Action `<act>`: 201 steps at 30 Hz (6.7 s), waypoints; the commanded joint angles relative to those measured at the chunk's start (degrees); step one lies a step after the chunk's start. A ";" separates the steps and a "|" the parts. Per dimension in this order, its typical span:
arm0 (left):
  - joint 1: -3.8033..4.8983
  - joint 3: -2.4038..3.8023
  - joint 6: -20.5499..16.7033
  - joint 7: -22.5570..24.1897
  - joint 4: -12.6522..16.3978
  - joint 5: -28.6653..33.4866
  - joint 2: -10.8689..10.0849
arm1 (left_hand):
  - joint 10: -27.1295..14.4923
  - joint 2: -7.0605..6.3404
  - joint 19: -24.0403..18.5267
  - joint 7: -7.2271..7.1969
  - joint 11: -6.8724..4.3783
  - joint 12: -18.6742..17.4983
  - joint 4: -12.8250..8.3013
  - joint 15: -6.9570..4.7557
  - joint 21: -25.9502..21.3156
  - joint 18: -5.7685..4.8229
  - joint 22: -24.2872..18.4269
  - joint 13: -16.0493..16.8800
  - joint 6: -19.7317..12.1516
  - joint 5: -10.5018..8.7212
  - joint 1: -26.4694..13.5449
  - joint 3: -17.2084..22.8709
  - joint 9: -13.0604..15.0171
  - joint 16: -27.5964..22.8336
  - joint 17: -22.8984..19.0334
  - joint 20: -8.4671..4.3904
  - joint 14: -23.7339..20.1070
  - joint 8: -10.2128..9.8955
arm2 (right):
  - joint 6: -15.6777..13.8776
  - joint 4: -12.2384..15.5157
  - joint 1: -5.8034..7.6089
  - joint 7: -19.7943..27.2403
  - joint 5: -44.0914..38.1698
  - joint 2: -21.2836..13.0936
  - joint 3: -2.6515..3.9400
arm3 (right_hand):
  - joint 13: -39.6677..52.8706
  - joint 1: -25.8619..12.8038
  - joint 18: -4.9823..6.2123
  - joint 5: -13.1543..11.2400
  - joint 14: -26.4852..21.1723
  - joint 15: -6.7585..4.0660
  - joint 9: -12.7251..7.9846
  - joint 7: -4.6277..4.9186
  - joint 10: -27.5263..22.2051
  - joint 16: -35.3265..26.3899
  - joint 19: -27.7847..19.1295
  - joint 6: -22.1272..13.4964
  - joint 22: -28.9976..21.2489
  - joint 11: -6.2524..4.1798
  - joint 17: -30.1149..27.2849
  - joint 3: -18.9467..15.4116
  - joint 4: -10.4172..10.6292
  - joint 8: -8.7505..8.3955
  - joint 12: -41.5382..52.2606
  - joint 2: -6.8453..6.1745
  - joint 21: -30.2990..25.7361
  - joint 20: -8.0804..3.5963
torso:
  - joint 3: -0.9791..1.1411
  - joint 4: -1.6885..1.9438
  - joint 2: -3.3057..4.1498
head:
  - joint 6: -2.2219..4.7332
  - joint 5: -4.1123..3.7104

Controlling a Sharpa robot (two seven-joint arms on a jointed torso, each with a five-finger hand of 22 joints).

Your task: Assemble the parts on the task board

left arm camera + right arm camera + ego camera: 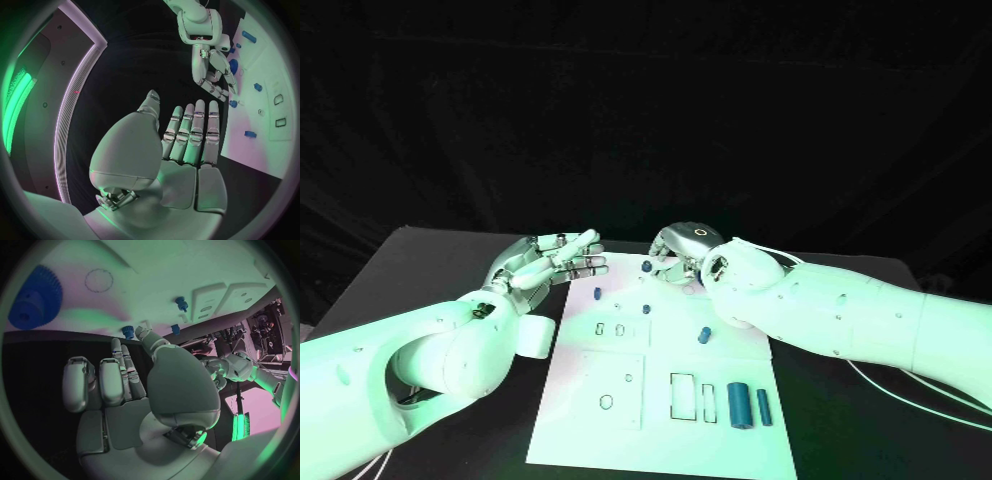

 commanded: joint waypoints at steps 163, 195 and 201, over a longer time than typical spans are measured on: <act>0.12 0.02 1.98 -0.96 -1.61 -0.28 0.71 | 0.38 0.73 0.08 0.42 0.35 -0.60 -0.29 0.39 -0.37 0.61 -0.27 -0.03 0.24 0.17 0.46 -0.28 -0.02 -0.76 -0.09 0.09 -0.11 -0.51 | 4.54 1.24 -1.70 0.10 2.84 1.90 -0.37 | 68.28 -2.01 -2.60 5.63 5.18 -0.52 1.92 -0.64 13.47 13.85 9.86 -3.63 15.15 -1.50 24.06 -19.58 16.26 3.43 72.90 2.75 8.62 -0.59 | 0.01 -1.07 -0.01 | 0.24 -0.14; 0.11 0.00 2.12 -0.98 -2.00 -0.28 0.34 | 0.39 0.81 0.07 0.42 0.36 -0.67 -0.32 0.40 -0.40 0.61 -0.31 -0.03 0.25 0.17 0.47 -0.32 -0.02 -0.85 -0.10 0.10 -0.11 -0.57 | -2.15 12.88 -0.22 12.30 23.56 -17.77 0.15 | 64.47 6.07 -0.93 2.12 3.75 -0.67 1.31 -0.66 9.82 11.11 5.22 -2.86 10.05 -1.62 18.78 -19.59 10.69 2.24 69.02 3.86 3.66 -0.67 | 0.30 -1.83 -0.19 | 0.80 -0.59; 0.09 -0.01 2.37 -0.99 -2.50 -0.28 0.51 | 0.40 0.81 0.07 0.42 0.36 -0.68 -0.33 0.40 -0.40 0.61 -0.32 -0.03 0.25 0.17 0.48 -0.32 -0.02 -0.85 -0.10 0.10 -0.10 -0.57 | -1.38 13.10 -0.56 17.17 26.94 -23.46 0.13 | 64.49 8.19 -1.01 1.72 3.99 -0.79 1.25 -0.77 9.98 11.40 5.46 -2.63 10.29 -1.74 19.49 -19.89 9.23 2.29 69.03 3.01 3.76 -0.81 | 0.70 -2.38 -0.22 | 0.97 -0.75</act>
